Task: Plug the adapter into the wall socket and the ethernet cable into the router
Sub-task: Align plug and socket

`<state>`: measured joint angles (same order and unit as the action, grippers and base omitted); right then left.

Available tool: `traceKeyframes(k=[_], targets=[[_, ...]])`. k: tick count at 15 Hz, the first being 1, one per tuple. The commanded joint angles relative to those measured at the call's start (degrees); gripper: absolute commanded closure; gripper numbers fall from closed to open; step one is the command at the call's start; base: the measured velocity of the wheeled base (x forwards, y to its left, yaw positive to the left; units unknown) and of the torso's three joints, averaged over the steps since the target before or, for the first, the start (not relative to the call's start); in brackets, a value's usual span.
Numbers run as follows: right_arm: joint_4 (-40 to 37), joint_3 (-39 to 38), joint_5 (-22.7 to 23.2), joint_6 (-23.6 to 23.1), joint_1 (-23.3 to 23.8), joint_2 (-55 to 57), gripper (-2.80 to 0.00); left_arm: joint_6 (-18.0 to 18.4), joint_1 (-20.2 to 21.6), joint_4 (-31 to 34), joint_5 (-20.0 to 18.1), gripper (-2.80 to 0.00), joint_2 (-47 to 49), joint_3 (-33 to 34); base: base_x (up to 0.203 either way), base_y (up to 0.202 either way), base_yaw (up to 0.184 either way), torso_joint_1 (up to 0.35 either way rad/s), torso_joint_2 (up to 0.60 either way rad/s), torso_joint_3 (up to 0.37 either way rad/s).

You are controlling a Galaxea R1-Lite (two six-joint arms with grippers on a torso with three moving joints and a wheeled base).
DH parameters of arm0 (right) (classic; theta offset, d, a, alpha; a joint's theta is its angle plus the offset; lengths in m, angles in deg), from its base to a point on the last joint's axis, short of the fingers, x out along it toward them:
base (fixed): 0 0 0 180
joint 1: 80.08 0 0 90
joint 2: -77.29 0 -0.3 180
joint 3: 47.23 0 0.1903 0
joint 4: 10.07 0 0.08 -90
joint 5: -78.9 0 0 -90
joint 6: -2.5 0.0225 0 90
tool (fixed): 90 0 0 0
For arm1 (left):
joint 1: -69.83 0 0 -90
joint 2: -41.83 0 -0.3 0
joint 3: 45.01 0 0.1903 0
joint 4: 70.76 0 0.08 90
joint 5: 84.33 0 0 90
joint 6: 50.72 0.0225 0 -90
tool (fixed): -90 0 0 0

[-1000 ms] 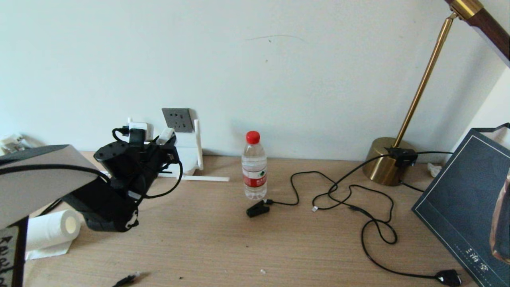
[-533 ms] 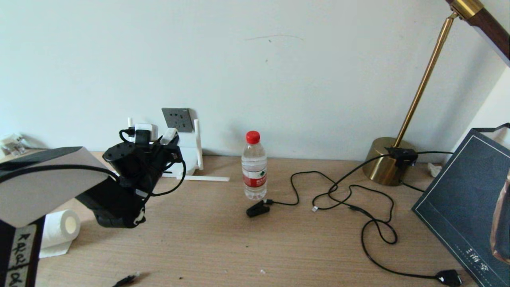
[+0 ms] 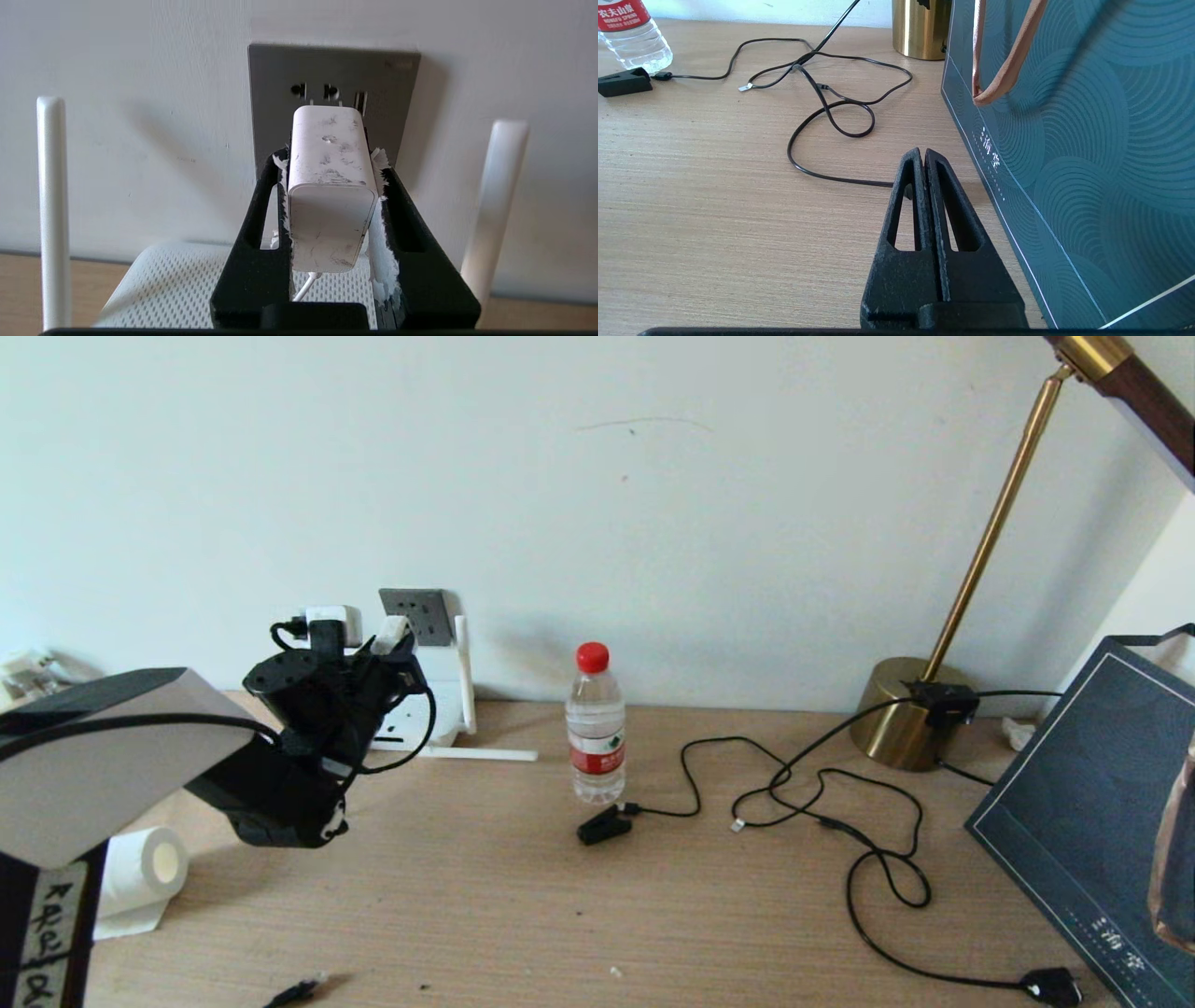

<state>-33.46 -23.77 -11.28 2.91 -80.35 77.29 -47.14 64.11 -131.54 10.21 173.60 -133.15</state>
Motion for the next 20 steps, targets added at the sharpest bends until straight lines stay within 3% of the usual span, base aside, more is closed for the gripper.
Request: traceKeyframes(k=[1,20], targets=[[0.02,0.08,0.01,0.03,-0.01,0.09,0.00,-0.17,0.02,1.15,-0.13,0.00,0.14,-1.78,0.000,0.000,0.000,0.000,0.00,0.000],[0.00,-0.01,0.01,0.03,-0.07,0.09,0.00,-1.47,0.98,8.30,-1.13,0.00,-0.11,-6.07,0.000,0.000,0.000,0.000,0.00,0.000]])
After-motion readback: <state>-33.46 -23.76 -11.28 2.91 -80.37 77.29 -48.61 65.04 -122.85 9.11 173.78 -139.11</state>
